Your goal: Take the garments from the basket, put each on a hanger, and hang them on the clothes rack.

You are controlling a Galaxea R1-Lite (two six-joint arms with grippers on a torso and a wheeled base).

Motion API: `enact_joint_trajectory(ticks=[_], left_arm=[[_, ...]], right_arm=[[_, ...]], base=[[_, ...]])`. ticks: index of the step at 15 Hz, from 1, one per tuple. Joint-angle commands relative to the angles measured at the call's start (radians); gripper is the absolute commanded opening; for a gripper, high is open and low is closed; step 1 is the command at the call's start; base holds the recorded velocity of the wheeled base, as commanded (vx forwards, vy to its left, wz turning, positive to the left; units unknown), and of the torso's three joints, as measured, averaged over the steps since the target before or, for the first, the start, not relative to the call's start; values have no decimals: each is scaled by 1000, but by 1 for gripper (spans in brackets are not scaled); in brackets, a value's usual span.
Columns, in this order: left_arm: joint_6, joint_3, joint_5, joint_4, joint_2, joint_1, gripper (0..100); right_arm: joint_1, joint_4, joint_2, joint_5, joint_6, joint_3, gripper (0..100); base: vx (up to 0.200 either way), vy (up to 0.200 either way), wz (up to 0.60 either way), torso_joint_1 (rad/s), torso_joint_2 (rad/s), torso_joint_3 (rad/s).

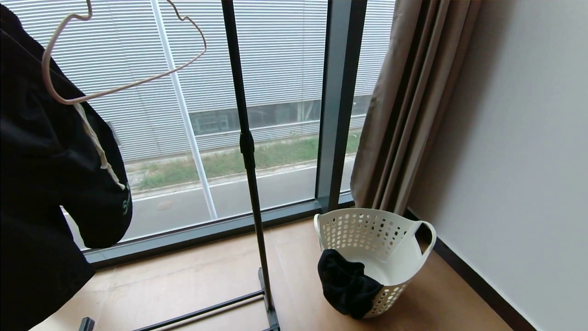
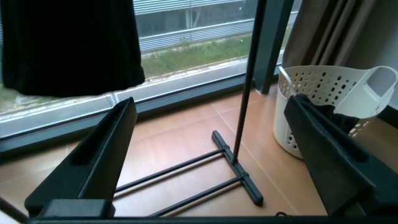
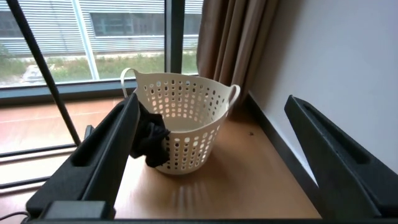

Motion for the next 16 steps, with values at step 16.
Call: enact_joint_trajectory(ticks=[16], left_arm=[[20,-1,-28,1,1,0,100]], right_arm=[[0,1,1,0,-1,0,100]], base=[[0,0,0,1,1,-93]])
